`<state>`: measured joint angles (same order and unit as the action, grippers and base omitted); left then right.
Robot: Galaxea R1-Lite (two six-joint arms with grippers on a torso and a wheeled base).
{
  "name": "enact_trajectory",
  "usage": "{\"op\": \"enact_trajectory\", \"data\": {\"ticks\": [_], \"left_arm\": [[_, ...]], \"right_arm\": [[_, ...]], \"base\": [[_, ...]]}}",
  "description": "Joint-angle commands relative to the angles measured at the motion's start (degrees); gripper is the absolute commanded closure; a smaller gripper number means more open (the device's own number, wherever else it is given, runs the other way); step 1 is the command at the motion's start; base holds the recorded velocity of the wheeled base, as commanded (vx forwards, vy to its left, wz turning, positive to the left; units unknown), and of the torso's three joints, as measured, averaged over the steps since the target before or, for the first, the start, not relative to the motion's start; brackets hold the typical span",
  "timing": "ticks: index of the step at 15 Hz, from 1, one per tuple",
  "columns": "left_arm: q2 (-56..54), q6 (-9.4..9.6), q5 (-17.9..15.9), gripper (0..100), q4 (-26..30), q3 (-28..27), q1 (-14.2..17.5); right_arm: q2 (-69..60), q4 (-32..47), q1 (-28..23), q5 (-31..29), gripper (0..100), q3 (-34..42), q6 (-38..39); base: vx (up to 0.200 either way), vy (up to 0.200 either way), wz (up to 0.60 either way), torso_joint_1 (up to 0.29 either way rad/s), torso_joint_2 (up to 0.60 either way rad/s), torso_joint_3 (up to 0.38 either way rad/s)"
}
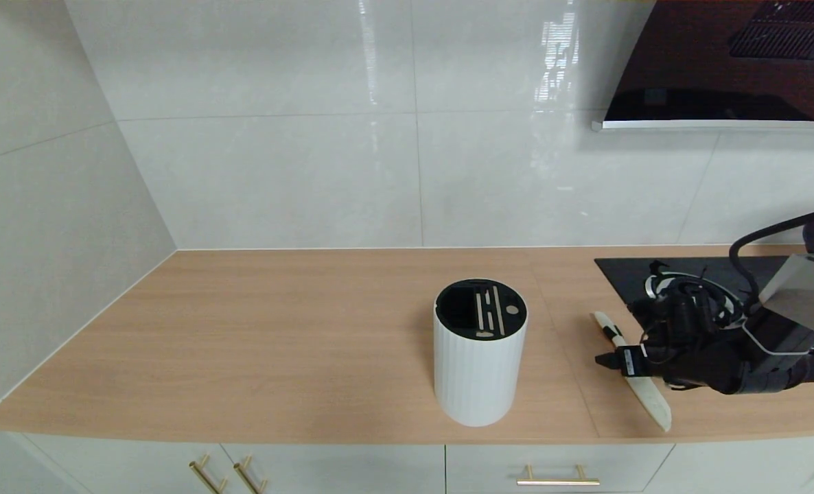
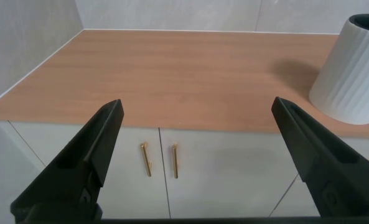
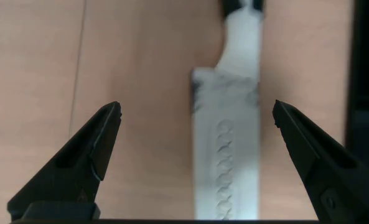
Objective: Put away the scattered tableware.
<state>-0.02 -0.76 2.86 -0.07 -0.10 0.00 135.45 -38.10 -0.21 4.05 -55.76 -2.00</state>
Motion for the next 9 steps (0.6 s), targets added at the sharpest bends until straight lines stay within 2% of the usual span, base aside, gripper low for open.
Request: {"op": "enact_trajectory", "data": {"ticks": [1, 3, 9], "left_arm": [[0.02, -0.04, 0.04, 0, -0.01, 0.01, 0.0], [0.02, -0.04, 0.04, 0, -0.01, 0.01, 0.0], [0.02, -0.04, 0.04, 0, -0.01, 0.01, 0.0]], "right_arm": [[1.48, -2.69, -0.06, -0.09, 0, -0.31, -0.02], [2.27, -4.88, -0.06, 0.0, 0, -0.14, -0.11], [3.42, -5.15, -1.02, 0.0, 0, -1.11, -0.11]], "base": [[0.0, 0.0, 0.0, 0.0, 0.0, 0.0], [0.0, 0.0, 0.0, 0.0, 0.0, 0.0], [0.0, 0.0, 0.0, 0.0, 0.0, 0.0]]}}
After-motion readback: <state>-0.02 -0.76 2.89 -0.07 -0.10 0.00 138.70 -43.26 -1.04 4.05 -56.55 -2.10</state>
